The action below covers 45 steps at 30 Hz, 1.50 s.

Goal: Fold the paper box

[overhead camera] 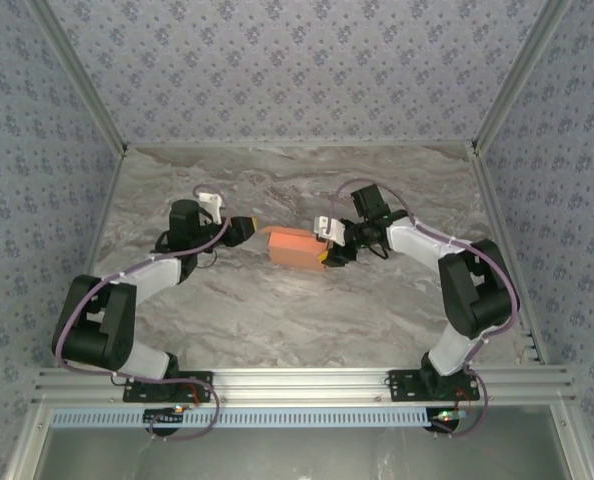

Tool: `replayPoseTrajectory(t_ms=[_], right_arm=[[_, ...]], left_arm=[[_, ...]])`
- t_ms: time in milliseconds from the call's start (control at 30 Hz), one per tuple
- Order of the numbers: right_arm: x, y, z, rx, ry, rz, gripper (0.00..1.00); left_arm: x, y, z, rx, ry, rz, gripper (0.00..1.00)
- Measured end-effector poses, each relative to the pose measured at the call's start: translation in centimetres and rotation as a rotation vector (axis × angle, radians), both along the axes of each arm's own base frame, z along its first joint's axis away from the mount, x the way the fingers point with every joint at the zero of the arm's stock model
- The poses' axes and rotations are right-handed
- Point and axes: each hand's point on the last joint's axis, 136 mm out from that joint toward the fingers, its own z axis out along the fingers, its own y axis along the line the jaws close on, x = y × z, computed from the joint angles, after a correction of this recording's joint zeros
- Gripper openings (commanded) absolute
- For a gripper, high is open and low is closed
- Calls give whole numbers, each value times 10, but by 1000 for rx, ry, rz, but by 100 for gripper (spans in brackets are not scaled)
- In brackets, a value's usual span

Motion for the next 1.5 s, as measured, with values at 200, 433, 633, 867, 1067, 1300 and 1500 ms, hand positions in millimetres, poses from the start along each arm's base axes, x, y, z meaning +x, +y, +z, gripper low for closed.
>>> replayPoseTrajectory(t_ms=[200, 433, 633, 867, 1067, 1300, 1500], right_arm=[[-7, -3, -7, -16, 60, -22, 75], [-7, -17, 17, 63, 49, -161, 100], [0, -36, 84, 225, -57, -426, 100], [21, -88, 127, 449, 228, -1004, 98], [9, -64, 97, 368, 578, -1107, 72], [-16, -29, 69, 209, 723, -1050, 62], [-10, -26, 57, 170, 749, -1067, 55]], left_arm=[[-7, -2, -7, 40, -2, -10, 61], [-16, -15, 22, 117, -172, -50, 99], [-17, -20, 38, 224, -309, -24, 99], [-3, -35, 41, 362, -278, -152, 73], [3, -49, 38, 406, -222, -268, 71], [-25, -62, 13, 501, -179, -371, 60], [-26, -60, 4, 541, -159, -378, 51]])
